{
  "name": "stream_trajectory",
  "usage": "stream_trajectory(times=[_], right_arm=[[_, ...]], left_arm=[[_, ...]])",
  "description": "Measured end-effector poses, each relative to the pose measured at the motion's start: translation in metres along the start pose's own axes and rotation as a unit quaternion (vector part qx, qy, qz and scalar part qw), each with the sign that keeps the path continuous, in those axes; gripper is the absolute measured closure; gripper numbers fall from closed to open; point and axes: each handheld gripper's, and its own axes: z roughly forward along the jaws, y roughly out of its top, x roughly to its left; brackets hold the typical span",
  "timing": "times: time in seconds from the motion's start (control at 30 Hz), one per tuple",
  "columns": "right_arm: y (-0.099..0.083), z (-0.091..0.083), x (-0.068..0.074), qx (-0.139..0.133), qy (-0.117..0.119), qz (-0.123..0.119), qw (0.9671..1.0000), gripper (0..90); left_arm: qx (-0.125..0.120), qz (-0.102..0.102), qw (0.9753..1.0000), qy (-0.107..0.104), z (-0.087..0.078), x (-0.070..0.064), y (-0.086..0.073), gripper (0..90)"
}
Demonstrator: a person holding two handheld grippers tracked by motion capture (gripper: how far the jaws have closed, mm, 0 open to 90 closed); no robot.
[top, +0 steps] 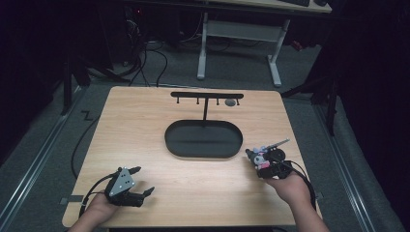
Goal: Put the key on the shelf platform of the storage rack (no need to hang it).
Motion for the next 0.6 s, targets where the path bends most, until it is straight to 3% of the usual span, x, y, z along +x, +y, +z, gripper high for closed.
stream_trajectory(times=[0.6], right_arm=[[0.021, -0.022, 0.016, -0.016, 0.007, -0.027, 0.9995, 46.4]], left_arm=[[0.0, 0.0, 1.0, -0.003, 0.0, 0.0, 0.0, 15.5]])
